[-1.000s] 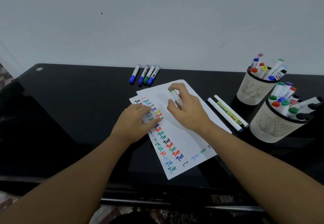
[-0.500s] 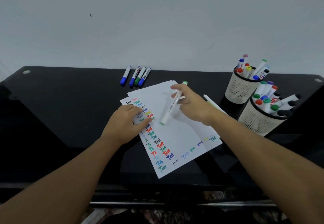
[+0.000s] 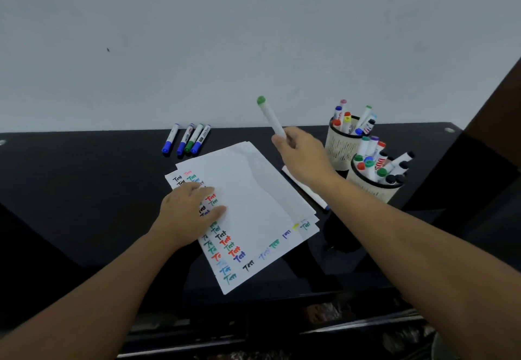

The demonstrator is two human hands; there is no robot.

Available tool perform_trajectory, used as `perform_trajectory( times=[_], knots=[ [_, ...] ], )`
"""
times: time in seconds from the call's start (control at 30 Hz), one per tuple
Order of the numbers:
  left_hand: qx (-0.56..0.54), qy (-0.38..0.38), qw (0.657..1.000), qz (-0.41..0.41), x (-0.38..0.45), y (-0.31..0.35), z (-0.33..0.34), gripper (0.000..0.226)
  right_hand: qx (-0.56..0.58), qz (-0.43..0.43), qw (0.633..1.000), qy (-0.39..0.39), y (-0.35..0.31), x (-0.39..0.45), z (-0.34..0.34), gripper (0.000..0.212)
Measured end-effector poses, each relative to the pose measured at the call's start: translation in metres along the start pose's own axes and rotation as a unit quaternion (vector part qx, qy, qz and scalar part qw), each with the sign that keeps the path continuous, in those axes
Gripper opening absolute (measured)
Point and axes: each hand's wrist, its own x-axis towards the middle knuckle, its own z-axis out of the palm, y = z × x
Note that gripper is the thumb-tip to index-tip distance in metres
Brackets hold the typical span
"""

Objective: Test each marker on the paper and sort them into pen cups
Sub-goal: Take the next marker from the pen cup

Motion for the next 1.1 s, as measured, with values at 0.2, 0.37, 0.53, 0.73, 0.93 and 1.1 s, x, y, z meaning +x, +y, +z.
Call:
perform_trajectory(
  times=[0.2, 0.37, 0.53, 0.73, 0.93, 1.1],
  knots=[
    [-0.002, 0.019, 1.0, -0.006, -0.006, 0.0, 0.007, 0.08, -0.071, -0.023, 0.994, 0.081, -0.004, 0.02, -0.053, 0.028],
    [-0.012, 0.019, 1.0, -0.013, -0.005, 0.002, 0.007, 0.084, -0.096, 0.003, 0.988, 0.123, 0.014, 0.04, -0.106, 0.025],
    [-0.018, 0.021, 1.0, -0.013, -0.004, -0.002, 0.008, 0.093, -0.099, 0.042, 0.983, 0.149, 0.035, 0.047, -0.131, 0.025],
    [-0.022, 0.03, 0.999, -0.012, -0.004, -0.001, 0.008, 0.105, -0.087, 0.044, 0.983, 0.155, 0.04, 0.053, -0.136, 0.025],
    [-0.026, 0.031, 0.999, -0.008, -0.004, 0.001, 0.007, 0.097, -0.053, 0.032, 0.986, 0.157, 0.046, 0.053, -0.135, 0.029],
    [-0.022, 0.033, 0.999, -0.014, -0.004, 0.003, 0.006, 0.086, -0.035, 0.026, 0.984, 0.172, 0.049, 0.056, -0.136, 0.028]
  ],
)
